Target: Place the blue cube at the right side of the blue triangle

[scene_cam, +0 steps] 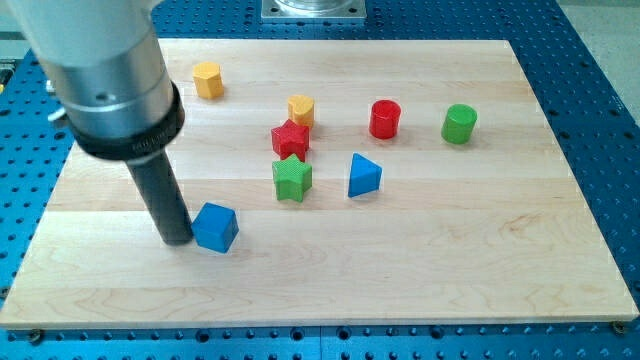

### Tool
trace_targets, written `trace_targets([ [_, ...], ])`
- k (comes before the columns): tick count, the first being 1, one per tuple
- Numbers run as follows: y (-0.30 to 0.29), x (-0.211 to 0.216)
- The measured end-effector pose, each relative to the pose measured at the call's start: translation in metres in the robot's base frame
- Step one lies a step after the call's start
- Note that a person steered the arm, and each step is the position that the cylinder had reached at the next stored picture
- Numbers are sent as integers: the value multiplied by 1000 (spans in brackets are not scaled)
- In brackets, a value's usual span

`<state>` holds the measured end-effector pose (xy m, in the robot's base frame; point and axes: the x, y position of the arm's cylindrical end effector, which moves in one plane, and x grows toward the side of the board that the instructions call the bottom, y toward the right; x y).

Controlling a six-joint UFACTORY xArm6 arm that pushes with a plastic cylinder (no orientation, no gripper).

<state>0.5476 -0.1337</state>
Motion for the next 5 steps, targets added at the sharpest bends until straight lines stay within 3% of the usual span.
trace_targets([
  [1,79,5],
  [2,102,25],
  [3,4,24],
  [5,111,-20],
])
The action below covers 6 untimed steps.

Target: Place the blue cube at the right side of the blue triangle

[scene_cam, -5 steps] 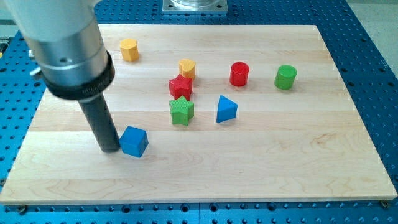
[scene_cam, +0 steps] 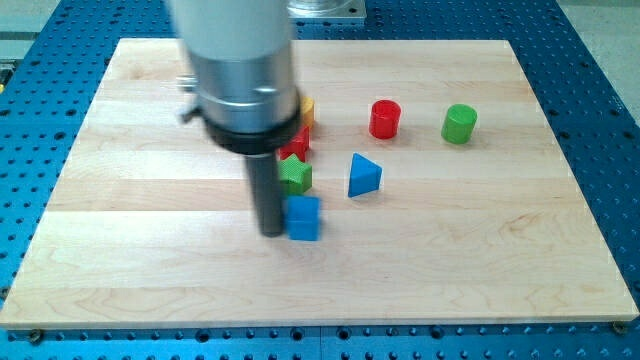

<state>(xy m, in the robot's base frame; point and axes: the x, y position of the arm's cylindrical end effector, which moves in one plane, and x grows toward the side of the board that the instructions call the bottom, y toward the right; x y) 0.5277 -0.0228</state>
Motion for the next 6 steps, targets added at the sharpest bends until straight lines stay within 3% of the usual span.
trace_targets([
  [1,93,1],
  [2,123,4],
  [3,132,42],
  [5,146,-22],
  [6,159,10],
])
